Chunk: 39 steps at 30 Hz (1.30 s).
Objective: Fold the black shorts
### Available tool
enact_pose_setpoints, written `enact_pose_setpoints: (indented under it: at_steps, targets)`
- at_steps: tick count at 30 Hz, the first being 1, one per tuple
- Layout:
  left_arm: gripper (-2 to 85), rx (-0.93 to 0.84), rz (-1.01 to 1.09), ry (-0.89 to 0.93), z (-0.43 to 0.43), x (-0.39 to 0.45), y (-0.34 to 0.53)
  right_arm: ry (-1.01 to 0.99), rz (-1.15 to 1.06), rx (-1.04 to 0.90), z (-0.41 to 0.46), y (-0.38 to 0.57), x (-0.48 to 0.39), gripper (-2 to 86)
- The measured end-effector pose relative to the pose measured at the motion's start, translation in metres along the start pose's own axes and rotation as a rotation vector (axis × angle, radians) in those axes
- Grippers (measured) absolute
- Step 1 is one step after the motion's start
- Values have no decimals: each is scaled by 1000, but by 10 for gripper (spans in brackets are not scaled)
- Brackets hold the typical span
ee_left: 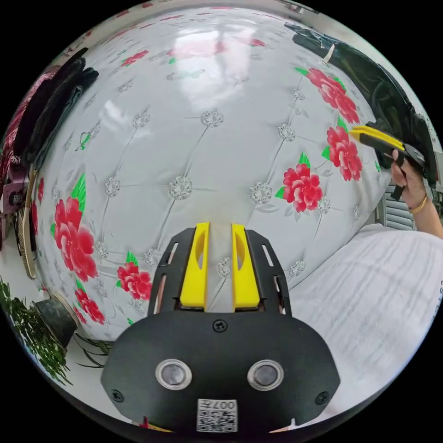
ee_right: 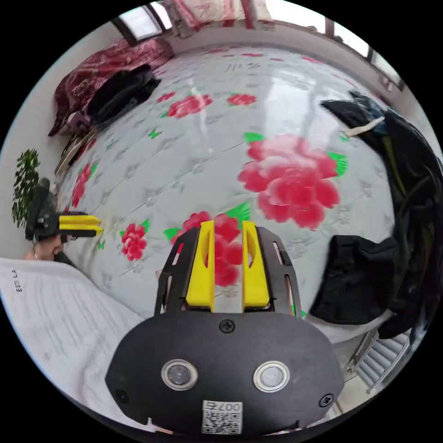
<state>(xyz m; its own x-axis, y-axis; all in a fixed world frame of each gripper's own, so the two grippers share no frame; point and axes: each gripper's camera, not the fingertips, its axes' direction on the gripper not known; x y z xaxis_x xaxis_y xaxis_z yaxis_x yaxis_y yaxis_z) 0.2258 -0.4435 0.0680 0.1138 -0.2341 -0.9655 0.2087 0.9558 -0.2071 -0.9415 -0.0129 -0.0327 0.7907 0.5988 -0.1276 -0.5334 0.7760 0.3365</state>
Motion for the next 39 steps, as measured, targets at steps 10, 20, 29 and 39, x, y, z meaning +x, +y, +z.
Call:
enact_pose_setpoints:
  at_steps: [10,20,29,39]
  targets:
    - [76,46,-89,-50,-4,27,-2,661,712,354,-218,84,324,93]
    - [73,-21,-148,-71,-4,41,-8,446,667,142,-186,85,396,4]
    - [71,41,-192,-59,-2,40,15,185,147,572,-234,47,191,-2]
    - [61,264,-406,178,-12,13,96,-492,-896,168,-137,56,-174,24]
